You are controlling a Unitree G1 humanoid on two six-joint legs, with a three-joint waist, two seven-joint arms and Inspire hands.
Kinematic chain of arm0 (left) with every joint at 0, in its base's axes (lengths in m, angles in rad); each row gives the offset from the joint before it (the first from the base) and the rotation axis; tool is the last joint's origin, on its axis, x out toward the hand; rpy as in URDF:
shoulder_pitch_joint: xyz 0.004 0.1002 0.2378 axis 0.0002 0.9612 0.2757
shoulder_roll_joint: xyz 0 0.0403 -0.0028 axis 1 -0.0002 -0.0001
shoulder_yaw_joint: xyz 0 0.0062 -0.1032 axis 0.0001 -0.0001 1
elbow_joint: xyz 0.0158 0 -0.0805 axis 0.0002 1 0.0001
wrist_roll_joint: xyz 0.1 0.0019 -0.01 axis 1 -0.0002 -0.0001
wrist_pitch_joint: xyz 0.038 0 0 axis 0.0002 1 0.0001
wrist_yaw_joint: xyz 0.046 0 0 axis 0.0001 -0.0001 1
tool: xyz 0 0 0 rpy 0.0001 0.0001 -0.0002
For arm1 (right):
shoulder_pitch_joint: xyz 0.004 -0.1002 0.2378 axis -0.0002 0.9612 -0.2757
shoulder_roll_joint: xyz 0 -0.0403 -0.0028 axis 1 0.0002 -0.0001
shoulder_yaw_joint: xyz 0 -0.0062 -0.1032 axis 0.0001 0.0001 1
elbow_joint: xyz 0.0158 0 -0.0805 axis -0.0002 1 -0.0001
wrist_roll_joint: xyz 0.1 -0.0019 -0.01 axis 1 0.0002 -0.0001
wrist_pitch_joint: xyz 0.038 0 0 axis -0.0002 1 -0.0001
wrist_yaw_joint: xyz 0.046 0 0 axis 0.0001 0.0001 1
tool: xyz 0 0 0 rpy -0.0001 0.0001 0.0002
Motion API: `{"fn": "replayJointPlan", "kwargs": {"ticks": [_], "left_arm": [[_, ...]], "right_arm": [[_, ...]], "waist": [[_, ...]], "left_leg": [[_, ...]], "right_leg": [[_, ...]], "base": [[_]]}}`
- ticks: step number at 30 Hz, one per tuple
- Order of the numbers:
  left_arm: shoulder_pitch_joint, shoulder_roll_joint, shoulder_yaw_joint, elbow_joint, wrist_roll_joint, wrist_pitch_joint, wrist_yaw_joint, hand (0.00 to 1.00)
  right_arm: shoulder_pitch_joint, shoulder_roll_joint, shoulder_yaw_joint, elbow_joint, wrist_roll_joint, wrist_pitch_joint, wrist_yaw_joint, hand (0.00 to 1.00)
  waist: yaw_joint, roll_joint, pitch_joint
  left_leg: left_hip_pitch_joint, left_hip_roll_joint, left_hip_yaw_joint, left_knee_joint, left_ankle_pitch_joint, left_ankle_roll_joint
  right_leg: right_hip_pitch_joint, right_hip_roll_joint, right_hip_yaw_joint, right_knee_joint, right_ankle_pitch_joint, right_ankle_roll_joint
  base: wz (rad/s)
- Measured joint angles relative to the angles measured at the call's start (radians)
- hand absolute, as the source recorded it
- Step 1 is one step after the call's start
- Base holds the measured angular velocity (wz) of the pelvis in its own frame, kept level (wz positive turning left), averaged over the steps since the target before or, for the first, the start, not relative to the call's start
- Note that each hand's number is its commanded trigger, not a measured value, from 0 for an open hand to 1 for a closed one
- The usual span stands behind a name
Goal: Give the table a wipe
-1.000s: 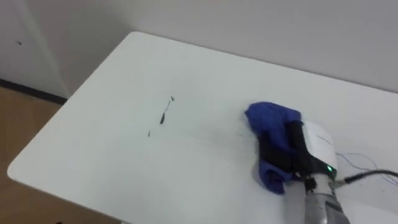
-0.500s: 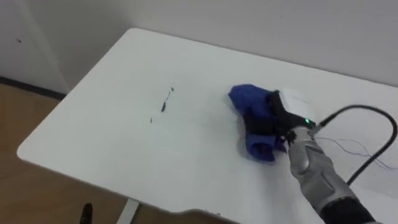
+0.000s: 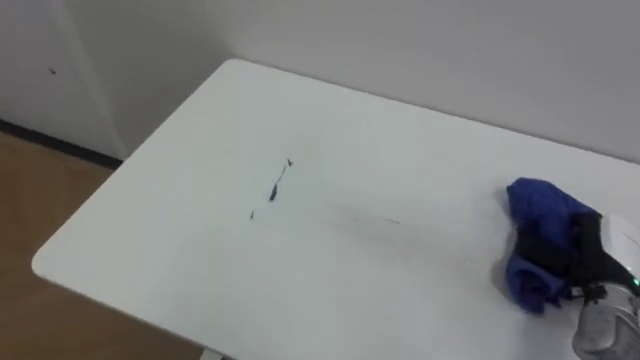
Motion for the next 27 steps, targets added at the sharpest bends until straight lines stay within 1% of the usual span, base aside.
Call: {"fn": "replayJointPlan", "kwargs": {"ticks": [1,2,3,4,5,6,7,8,9,10,11,12,13,14,15,16,17,18,19,20,21,22,23,25,26,27], "left_arm": [[-0.017,-0.002,-0.012,0.0,0.0,0.0,0.001,0.0],[-0.045,-0.004,-0.039,0.001,0.0,0.0,0.001,0.0],[-0.057,-0.006,-0.05,-0.001,0.0,0.0,0.0,0.0],[-0.081,-0.015,-0.068,-0.008,0.001,0.002,0.0,0.0],[-0.094,-0.02,-0.094,-0.012,0.0,-0.002,-0.001,0.0],[-0.1,-0.02,-0.123,-0.015,0.0,-0.003,-0.002,0.0],[-0.1,-0.021,-0.135,-0.019,-0.001,-0.003,-0.002,0.0],[-0.098,-0.021,-0.155,-0.035,0.0,-0.002,-0.003,0.0],[-0.085,-0.022,-0.157,-0.049,0.0,-0.003,-0.003,0.0],[-0.077,-0.022,-0.154,-0.05,0.0,-0.003,-0.002,0.0],[-0.054,-0.015,-0.149,-0.048,-0.001,-0.001,-0.001,0.0],[-0.017,-0.002,-0.146,-0.044,-0.001,0.004,0.0,0.0],[-0.001,0.002,-0.14,-0.04,0.0,0.009,-0.001,0.0],[0.028,0.001,-0.109,-0.036,0.004,0.015,-0.001,0.0],[0.068,0.001,-0.066,-0.028,0.006,0.016,-0.002,0.0],[0.089,0.003,-0.045,-0.028,0.009,0.018,-0.002,0.0],[0.124,0.004,-0.004,-0.027,0.01,0.023,-0.001,0.0],[0.135,0.004,0.018,-0.012,0.01,0.025,0.0,0.0],[0.135,0.005,0.033,0.001,0.01,0.025,0.0,0.0],[0.136,0.003,0.042,0.006,0.011,0.025,-0.003,0.0],[0.131,0.001,0.058,0.0,0.014,0.02,-0.003,0.0],[0.125,0.002,0.061,0.0,0.02,0.015,-0.003,0.0],[0.107,0.002,0.062,0.0,0.033,0.009,-0.003,0.0],[0.068,0.0,0.058,-0.009,0.04,0.007,-0.002,0.0],[0.039,0.001,0.034,-0.011,0.037,0.006,-0.001,0.0],[0.009,-0.001,0.006,-0.011,0.03,0.005,0.0,0.0]], "right_arm": [[-0.014,0.005,0.021,-0.001,0.0,0.017,0.005,1.0],[-0.056,0.013,0.079,-0.002,-0.006,0.056,0.027,1.0],[-0.075,0.02,0.111,-0.01,-0.011,0.073,0.043,1.0],[-0.11,0.041,0.181,-0.052,-0.028,0.113,0.087,1.0],[-0.151,0.049,0.256,-0.083,-0.033,0.131,0.125,1.0],[-0.201,0.078,0.327,-0.095,-0.036,0.132,0.162,1.0],[-0.223,0.093,0.353,-0.095,-0.04,0.129,0.177,1.0],[-0.248,0.112,0.373,-0.095,-0.052,0.11,0.199,1.0],[-0.256,0.121,0.377,-0.104,-0.07,0.097,0.211,1.0],[-0.258,0.122,0.377,-0.106,-0.074,0.091,0.211,1.0],[-0.258,0.12,0.374,-0.097,-0.079,0.076,0.208,1.0],[-0.243,0.117,0.355,-0.081,-0.088,0.065,0.198,1.0],[-0.225,0.113,0.332,-0.073,-0.087,0.059,0.192,1.0],[-0.173,0.096,0.28,-0.058,-0.084,0.044,0.174,1.0],[-0.105,0.091,0.2,-0.055,-0.066,-0.006,0.129,1.0],[-0.078,0.089,0.172,-0.051,-0.059,-0.022,0.108,1.0],[-0.021,0.085,0.108,-0.044,-0.044,-0.055,0.056,1.0],[0.037,0.072,0.051,-0.044,-0.021,-0.084,0.008,1.0],[0.062,0.066,0.022,-0.044,-0.014,-0.095,-0.008,1.0],[0.1,0.058,-0.028,-0.043,0.0,-0.106,-0.035,1.0],[0.129,0.05,-0.067,-0.037,0.019,-0.113,-0.051,1.0],[0.14,0.046,-0.081,-0.036,0.023,-0.113,-0.054,1.0],[0.15,0.034,-0.089,-0.036,0.027,-0.113,-0.055,1.0],[0.149,0.028,-0.09,-0.034,0.029,-0.111,-0.053,1.0],[0.127,0.029,-0.073,-0.033,0.031,-0.094,-0.05,1.0],[0.095,0.031,-0.045,-0.037,0.023,-0.06,-0.043,1.0]], "waist": [[0.011,0.001,-0.0015],[0.034,0.003,-0.0033],[0.045,0.004,-0.0032],[0.063,0.004,-0.0031],[0.075,0.0,-0.0053],[0.087,-0.003,-0.0035],[0.094,-0.004,-0.0006],[0.097,-0.012,0.0041],[0.12,-0.019,0.0047],[0.127,-0.021,0.0046],[0.127,-0.021,0.0053],[0.117,-0.021,0.0054],[0.113,-0.022,0.0055],[0.109,-0.023,0.0056],[0.082,-0.023,0.0058],[0.067,-0.023,0.0058],[0.031,-0.023,0.0058],[0.0,-0.02,0.0066],[-0.01,-0.016,0.0047],[-0.026,-0.011,0.0017],[-0.04,-0.01,0.0015],[-0.045,-0.009,0.0012],[-0.05,-0.007,-0.0004],[-0.052,-0.006,-0.0008],[-0.051,-0.002,-0.0031],[-0.049,0.003,-0.0061]], "left_leg": [[0.0,0.004,0.012,0.0,-0.001,-0.002],[-0.002,0.017,0.042,0.0,-0.002,-0.008],[-0.004,0.024,0.054,0.0,0.0,-0.011],[-0.009,0.032,0.071,-0.001,0.003,-0.018],[-0.013,0.034,0.065,-0.004,0.005,-0.021],[-0.019,0.038,0.066,-0.004,0.009,-0.022],[-0.02,0.04,0.066,-0.004,0.011,-0.023],[-0.02,0.042,0.06,-0.003,0.012,-0.025],[-0.022,0.042,0.051,-0.002,0.012,-0.025],[-0.022,0.041,0.045,0.0,0.012,-0.025],[-0.019,0.038,0.033,0.0,0.015,-0.024],[-0.016,0.037,0.018,-0.001,0.014,-0.023],[-0.015,0.035,0.007,-0.001,0.014,-0.023],[-0.014,0.03,-0.007,-0.002,0.014,-0.021],[-0.007,0.023,-0.018,-0.003,0.011,-0.016],[-0.003,0.021,-0.02,-0.003,0.009,-0.014],[0.005,0.014,-0.021,-0.003,0.006,-0.01],[0.013,0.007,-0.02,-0.004,0.005,-0.007],[0.016,0.005,-0.019,-0.005,0.002,-0.004],[0.019,0.003,-0.018,-0.004,-0.002,-0.001],[0.022,0.003,-0.017,-0.004,-0.005,-0.001],[0.027,0.003,-0.016,-0.004,-0.007,-0.001],[0.03,0.003,-0.015,-0.005,-0.011,-0.002],[0.029,0.006,-0.004,-0.001,-0.013,-0.003],[0.026,0.008,0.005,0.003,-0.014,-0.004],[0.023,0.009,0.018,0.003,-0.013,-0.005]], "right_leg": [[-0.006,0.002,0.008,0.002,0.0,0.0],[-0.022,0.012,0.03,0.006,0.002,-0.007],[-0.03,0.017,0.04,0.009,0.006,-0.013],[-0.053,0.022,0.054,0.021,0.012,-0.023],[-0.069,0.029,0.062,0.023,0.016,-0.03],[-0.08,0.038,0.076,0.023,0.017,-0.035],[-0.081,0.041,0.078,0.021,0.018,-0.038],[-0.084,0.045,0.076,0.015,0.018,-0.041],[-0.084,0.044,0.065,0.015,0.017,-0.042],[-0.082,0.044,0.058,0.014,0.017,-0.042],[-0.071,0.042,0.043,0.013,0.017,-0.041],[-0.059,0.04,0.027,0.013,0.016,-0.04],[-0.055,0.038,0.018,0.014,0.016,-0.04],[-0.048,0.034,0.01,0.012,0.015,-0.038],[-0.025,0.031,0.006,-0.004,0.015,-0.036],[-0.014,0.029,0.003,-0.01,0.013,-0.032],[0.01,0.026,-0.012,-0.021,0.012,-0.026],[0.024,0.017,-0.017,-0.018,0.007,-0.018],[0.028,0.016,-0.016,-0.017,0.005,-0.016],[0.033,0.014,-0.017,-0.018,0.006,-0.014],[0.04,0.015,-0.017,-0.019,0.006,-0.013],[0.042,0.014,-0.015,-0.017,0.006,-0.012],[0.044,0.014,-0.015,-0.015,0.005,-0.011],[0.04,0.015,-0.014,-0.015,0.004,-0.009],[0.034,0.015,-0.008,-0.015,0.004,-0.008],[0.024,0.016,0.004,-0.014,0.004,-0.008]], "base": [[-0.68],[-0.62],[-0.76],[-0.6],[-0.57],[-0.31],[0.0],[0.19],[0.26],[0.31],[0.37],[0.44],[0.43],[0.49],[0.46],[0.49],[0.44],[0.39],[0.16],[-0.04],[-0.09],[-0.13],[-0.18],[-0.25],[-0.32],[-0.35]]}}
